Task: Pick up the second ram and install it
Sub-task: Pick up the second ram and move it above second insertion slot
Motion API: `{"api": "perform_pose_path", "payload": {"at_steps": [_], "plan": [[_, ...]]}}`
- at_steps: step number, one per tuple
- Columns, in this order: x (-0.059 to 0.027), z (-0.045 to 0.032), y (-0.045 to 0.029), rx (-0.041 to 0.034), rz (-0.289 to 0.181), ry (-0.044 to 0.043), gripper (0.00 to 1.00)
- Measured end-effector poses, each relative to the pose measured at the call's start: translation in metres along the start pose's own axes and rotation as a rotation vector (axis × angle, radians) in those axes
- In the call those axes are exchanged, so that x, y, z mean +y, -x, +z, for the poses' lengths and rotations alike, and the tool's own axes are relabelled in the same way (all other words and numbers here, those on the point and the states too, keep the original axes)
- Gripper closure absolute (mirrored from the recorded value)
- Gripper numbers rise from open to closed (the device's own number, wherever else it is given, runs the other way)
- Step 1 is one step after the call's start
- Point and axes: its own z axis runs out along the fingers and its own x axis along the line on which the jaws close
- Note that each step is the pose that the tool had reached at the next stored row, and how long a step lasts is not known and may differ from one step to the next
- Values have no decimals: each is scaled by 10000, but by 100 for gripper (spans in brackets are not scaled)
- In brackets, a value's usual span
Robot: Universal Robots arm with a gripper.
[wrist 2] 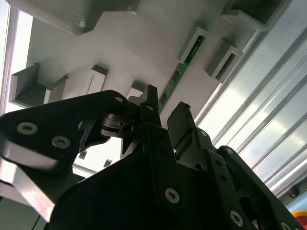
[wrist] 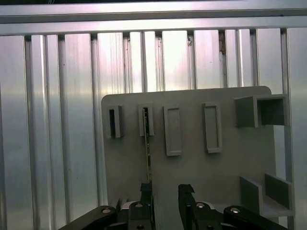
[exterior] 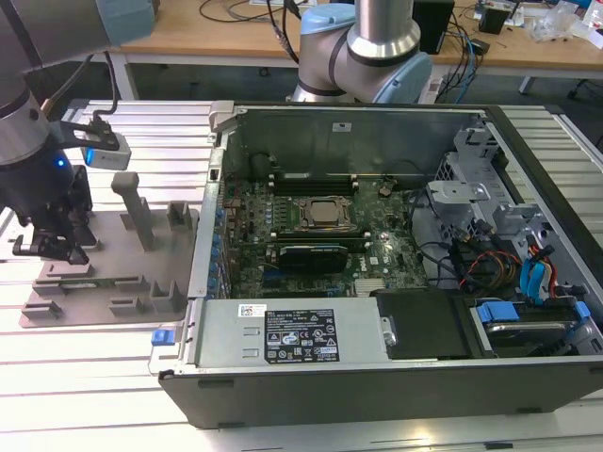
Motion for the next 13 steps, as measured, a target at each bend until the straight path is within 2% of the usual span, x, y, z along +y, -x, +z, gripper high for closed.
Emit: {"api": "perform_pose_path", "payload": {"at_steps": [9, 13], "plan": [[1, 82, -8, 1, 0, 1, 64], [0, 135, -79, 0, 0, 0, 64]]}}
